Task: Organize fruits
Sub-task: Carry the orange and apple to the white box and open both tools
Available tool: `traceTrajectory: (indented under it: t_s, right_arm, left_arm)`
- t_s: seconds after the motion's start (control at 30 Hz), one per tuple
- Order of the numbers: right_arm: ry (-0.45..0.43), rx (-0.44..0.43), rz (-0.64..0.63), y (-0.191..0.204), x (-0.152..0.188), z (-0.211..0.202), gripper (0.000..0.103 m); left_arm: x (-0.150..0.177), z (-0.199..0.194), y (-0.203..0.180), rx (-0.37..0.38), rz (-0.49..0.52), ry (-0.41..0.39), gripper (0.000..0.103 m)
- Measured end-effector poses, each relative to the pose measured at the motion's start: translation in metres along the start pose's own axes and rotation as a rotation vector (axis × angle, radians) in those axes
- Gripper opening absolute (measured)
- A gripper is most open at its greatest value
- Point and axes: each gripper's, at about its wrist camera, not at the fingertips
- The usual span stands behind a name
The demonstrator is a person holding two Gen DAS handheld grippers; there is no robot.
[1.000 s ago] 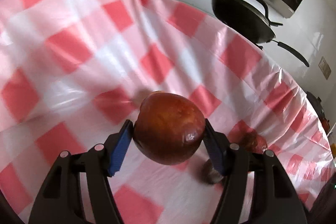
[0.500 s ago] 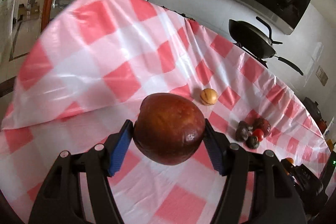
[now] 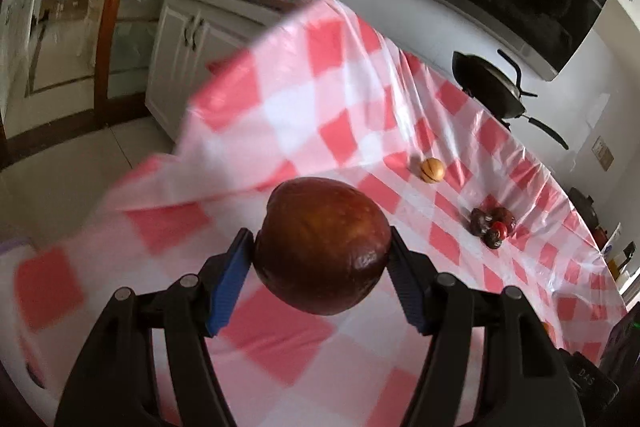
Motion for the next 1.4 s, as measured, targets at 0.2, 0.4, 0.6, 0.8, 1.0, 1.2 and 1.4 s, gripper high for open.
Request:
traceTrajectory:
  t_s: [0.2, 0.4, 0.6, 0.8, 1.0, 1.2, 1.4]
  right_arm:
    - [0.011, -0.060, -0.167, 0.059, 0.029, -0.017, 0.045]
    - [0.015, -0.115, -0.388, 0.124, 0.065, -0.029, 0.045]
    - [0.026, -0.190, -0.624, 0.185, 0.114, -0.038, 0.045]
    - [0.074, -0.274, -0.825, 0.232, 0.170, -0.044, 0.045]
    - [0.130, -0.335, -1.053, 0.270, 0.232, -0.042, 0.045]
    - [0.238, -0.315, -1.225, 0.294, 0.289, -0.016, 0.045]
    - [0.353, -0.271, -1.348, 0.312, 0.335, 0.021, 0.045]
  left_arm:
    - [0.000, -0.054, 0.030, -0.048, 0.046, -0.034, 0.066]
    - [0.003, -0.104, 0.063, -0.090, 0.063, -0.060, 0.066]
    - [0.004, -0.148, 0.104, -0.148, 0.050, -0.081, 0.066]
    - [0.014, -0.186, 0.152, -0.263, 0.006, -0.087, 0.066]
    - [0.033, -0.203, 0.201, -0.362, -0.063, -0.049, 0.066]
    - [0.052, -0.179, 0.234, -0.465, -0.076, 0.103, 0.066]
    - [0.078, -0.144, 0.260, -0.505, -0.132, 0.267, 0.066]
Point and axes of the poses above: each gripper's, at about its wrist camera, not at the fingertips, and z roughly the way its jaws point, y to its left, x to its underside, and after that the axes turned 13 degrees about x, right-handed
